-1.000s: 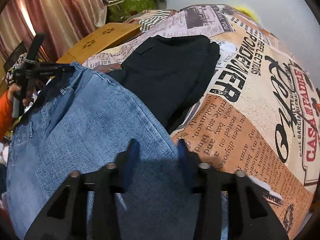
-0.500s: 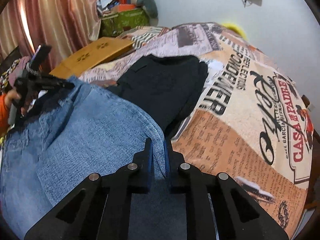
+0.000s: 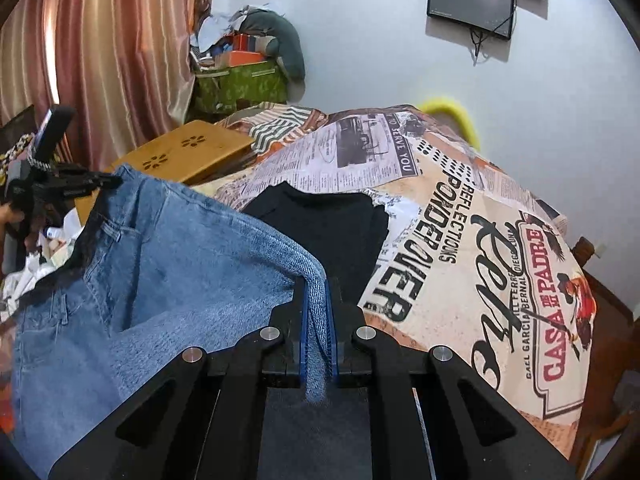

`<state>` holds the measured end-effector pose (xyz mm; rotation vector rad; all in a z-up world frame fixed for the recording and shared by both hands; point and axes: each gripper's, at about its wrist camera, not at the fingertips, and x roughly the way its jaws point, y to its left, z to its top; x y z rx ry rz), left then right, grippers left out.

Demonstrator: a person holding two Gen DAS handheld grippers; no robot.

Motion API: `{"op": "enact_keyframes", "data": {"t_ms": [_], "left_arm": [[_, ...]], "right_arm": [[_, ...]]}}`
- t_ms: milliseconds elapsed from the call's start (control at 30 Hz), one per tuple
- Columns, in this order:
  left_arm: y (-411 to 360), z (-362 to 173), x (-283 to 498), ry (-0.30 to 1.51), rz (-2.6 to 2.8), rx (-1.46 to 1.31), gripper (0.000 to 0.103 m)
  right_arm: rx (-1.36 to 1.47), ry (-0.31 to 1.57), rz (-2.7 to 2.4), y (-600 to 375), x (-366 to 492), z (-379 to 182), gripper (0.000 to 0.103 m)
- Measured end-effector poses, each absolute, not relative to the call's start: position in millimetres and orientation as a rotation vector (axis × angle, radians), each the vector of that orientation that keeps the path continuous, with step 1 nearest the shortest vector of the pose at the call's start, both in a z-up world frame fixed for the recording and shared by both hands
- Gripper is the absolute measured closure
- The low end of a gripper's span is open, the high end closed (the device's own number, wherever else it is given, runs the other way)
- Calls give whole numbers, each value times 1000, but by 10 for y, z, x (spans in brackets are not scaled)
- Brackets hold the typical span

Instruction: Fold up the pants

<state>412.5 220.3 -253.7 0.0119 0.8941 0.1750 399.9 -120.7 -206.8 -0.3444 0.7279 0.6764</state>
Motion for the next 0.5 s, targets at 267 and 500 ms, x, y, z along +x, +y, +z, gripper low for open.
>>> {"op": "enact_keyframes", "data": {"t_ms": [267, 500], "left_arm": [[2128, -2167, 3723, 871, 128, -15, 97], [2063, -1942, 3216, 877, 108, 13, 97]], "right_arm": [[-329, 736, 694, -1402, 3690, -1895, 96], [-330, 722, 718, -1448, 3330, -1718, 96]]}}
